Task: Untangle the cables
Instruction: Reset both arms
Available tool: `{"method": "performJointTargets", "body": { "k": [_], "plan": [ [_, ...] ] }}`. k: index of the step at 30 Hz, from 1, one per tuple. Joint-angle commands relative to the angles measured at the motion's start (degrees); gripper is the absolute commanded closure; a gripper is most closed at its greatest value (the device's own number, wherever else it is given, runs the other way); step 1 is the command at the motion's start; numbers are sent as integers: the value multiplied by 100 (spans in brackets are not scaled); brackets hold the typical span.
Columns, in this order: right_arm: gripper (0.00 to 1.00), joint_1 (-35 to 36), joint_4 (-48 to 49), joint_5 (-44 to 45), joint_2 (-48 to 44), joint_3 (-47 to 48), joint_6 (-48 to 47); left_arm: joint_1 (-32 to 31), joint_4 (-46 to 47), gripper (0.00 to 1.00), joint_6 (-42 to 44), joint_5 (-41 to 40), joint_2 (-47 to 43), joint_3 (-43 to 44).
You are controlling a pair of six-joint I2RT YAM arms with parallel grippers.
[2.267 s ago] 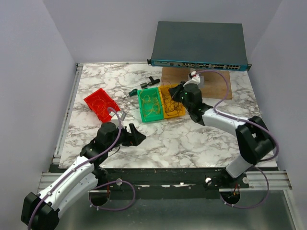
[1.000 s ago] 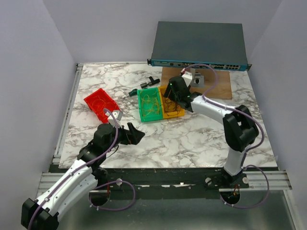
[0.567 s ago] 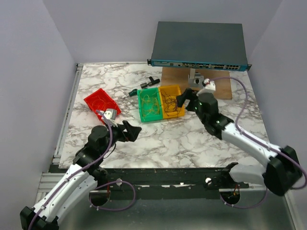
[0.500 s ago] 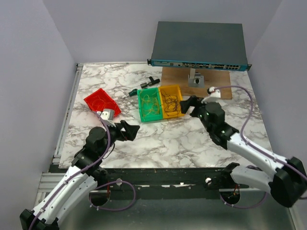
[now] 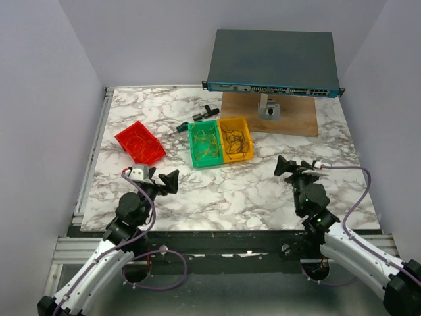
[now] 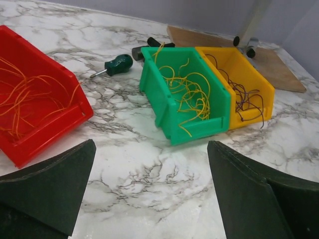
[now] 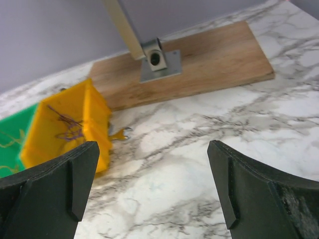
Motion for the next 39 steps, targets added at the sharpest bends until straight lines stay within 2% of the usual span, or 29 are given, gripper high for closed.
{"method": "performJointTargets", "body": {
  "k": [1, 4, 5, 6, 7, 9, 11, 13, 14, 17, 20, 22, 24, 25, 26, 27, 28, 29, 31, 33, 34, 39],
  "plan": [
    [0, 11, 1277, 796, 585, -312, -741, 22, 1181, 1, 429, -616, -33, -360],
    [0, -17, 2763, 904, 1109, -574, -1937, 33, 1893, 2, 359, -1417, 391, -500],
    [0, -113, 3163, 865, 1415, -620, -2199, 68, 2352, 1, 561, -1418, 645, -535],
    [0, -324, 3362, 644, 1778, -567, -2292, 132, 2736, 3, 999, -1000, 921, -505],
    [0, -519, 3346, 316, 2119, -476, -2253, 162, 2959, 4, 1341, -757, 1357, -368],
    [0, -907, 3667, -47, 2888, -381, -1780, 222, 3190, 2, 1721, -1057, 2421, 94],
    [1, -1305, 4668, -355, 3661, -475, -1535, 385, 3546, 2, 2234, -993, 3139, 370],
    [2, -1497, 5385, -470, 4413, -423, -1631, 730, 4410, 1, 2590, -919, 3603, 212],
    [2, -1552, 5529, -560, 4673, -351, -1864, 1022, 4712, 1, 2591, -668, 3790, 125],
    [2, -1747, 5629, -1006, 5434, 61, -1887, 2297, 4749, 3, 2226, 839, 4418, 211],
    [1, -2333, 5495, -1622, 5894, 284, -1430, 2782, 5013, 7, 2205, 1663, 4902, 339],
    [0, -2597, 4976, -1813, 5845, 402, -1026, 3005, 5579, 5, 2094, 1649, 5201, 257],
    [0, -2619, 5622, -1755, 6223, 371, -1125, 3231, 6382, 7, 1856, 1953, 5882, 196],
    [0, -2620, 5534, -1796, 6211, 393, -1158, 3229, 6921, 10, 1936, 2098, 6345, 223],
    [0, -2617, 5068, -1777, 6043, 461, -1056, 3229, 6834, 10, 2024, 2239, 6332, 289],
    [0, -2617, 4979, -1782, 6019, 481, -1051, 3233, 5939, 10, 1989, 2161, 6068, 468],
    [0, -2619, 5206, -1822, 6124, 482, -1148, 3235, 5771, 13, 1887, 1924, 6073, 599],
    [0, -2622, 5388, -1812, 6217, 474, -1198, 3232, 5922, 3, 1834, 1740, 6227, 629],
    [0, -2617, 5046, -1789, 6078, 517, -1098, 3224, 5491, 1, 1789, 1609, 6187, 803],
    [0, -2618, 5188, -1818, 6153, 513, -1119, 3231, 5810, 1, 1799, 1622, 6263, 728],
    [0, -2618, 5281, -1793, 6169, 485, -1163, 3231, 5591, 1, 1801, 1627, 6203, 773],
    [0, -2617, 5239, -1801, 6161, 497, -1149, 3221, 5770, 2, 1792, 1601, 6250, 732]
  ]
}}
